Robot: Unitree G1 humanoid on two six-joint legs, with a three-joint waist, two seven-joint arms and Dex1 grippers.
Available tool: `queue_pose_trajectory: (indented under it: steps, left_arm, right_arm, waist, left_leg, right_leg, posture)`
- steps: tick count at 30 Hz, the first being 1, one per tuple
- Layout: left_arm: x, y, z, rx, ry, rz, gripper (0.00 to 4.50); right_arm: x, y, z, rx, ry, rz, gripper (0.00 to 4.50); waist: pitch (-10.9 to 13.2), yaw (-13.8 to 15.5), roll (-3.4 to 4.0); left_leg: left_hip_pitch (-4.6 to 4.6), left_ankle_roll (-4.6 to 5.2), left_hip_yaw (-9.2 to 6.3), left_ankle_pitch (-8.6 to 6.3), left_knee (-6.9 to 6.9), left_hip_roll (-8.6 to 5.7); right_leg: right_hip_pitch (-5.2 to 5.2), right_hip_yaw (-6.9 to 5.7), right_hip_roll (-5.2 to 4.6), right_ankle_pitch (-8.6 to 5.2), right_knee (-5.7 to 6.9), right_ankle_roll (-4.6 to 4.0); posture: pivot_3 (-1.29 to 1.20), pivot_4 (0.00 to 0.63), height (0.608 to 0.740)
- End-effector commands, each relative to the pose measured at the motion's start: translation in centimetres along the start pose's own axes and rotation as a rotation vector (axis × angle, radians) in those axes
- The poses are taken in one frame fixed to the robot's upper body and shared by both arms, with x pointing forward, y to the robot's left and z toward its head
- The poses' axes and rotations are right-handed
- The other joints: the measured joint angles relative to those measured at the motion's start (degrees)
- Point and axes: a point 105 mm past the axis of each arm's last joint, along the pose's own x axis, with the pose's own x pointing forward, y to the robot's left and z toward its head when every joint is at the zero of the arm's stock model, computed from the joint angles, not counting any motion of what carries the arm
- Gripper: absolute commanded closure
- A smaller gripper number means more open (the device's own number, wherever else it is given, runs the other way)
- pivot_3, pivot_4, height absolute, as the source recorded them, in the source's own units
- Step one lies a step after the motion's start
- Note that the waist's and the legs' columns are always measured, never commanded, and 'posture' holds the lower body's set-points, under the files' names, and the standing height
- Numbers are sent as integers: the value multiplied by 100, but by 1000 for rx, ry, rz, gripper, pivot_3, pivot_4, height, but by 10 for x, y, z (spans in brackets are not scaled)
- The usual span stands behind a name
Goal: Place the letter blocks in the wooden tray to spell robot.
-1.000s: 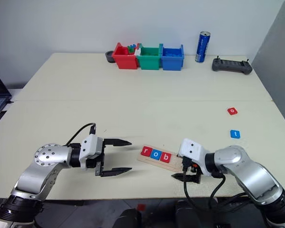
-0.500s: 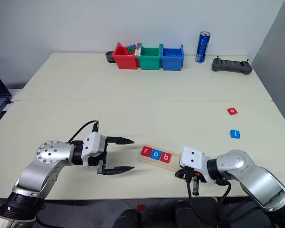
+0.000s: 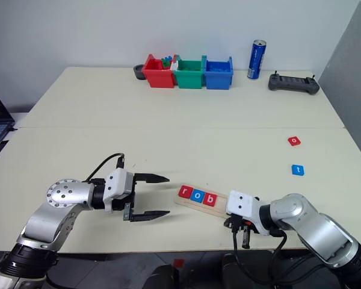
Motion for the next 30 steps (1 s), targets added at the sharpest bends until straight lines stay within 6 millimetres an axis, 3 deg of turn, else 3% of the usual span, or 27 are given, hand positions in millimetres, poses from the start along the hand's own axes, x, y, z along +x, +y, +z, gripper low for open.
queue_pose_trajectory:
  steps: [1,11,18,22,26,30]
  left_arm:
    - [-1,3,5,36,-9,9,0]
    - [-1,1,3,34,-9,12,0]
    - [-4,1,1,31,-4,23,0]
    - [-6,1,-2,27,4,31,0]
    - [-8,1,-3,27,9,39,0]
    - [-10,1,-3,27,12,45,0]
  right_arm:
    - [-5,-9,-3,-16,6,-56,4466]
    - [-5,-16,-7,-34,-6,-80,4466]
    - [-16,-5,25,-10,-142,0,4466]
    - [-14,-29,40,-37,-171,-110,4466]
    - [-7,-50,34,-91,-107,-202,4466]
    - [-2,-59,33,-116,-73,-218,4466]
  waist:
    - [0,0,0]
    - [-1,0,-1]
    - [0,-1,-1]
    - [0,-19,-1]
    - [0,-1,-1]
    - [0,1,-1]
  left_leg:
    - [0,0,0,0,0,0]
    - [0,0,0,0,1,0]
    - [0,0,0,0,1,0]
    - [2,0,0,0,1,1]
    - [0,0,0,0,1,0]
    - [-3,0,0,0,-1,-2]
  right_leg:
    - [0,0,0,0,0,0]
    - [1,0,0,3,0,-5]
    - [1,0,0,7,0,-11]
    - [1,0,1,7,2,-11]
    - [1,0,0,8,0,-13]
    - [-2,-1,-2,13,-1,-22]
  posture:
    - [0,150,740]
    - [0,150,740]
    - [0,150,740]
    - [0,150,740]
    - [0,150,740]
    - [0,150,740]
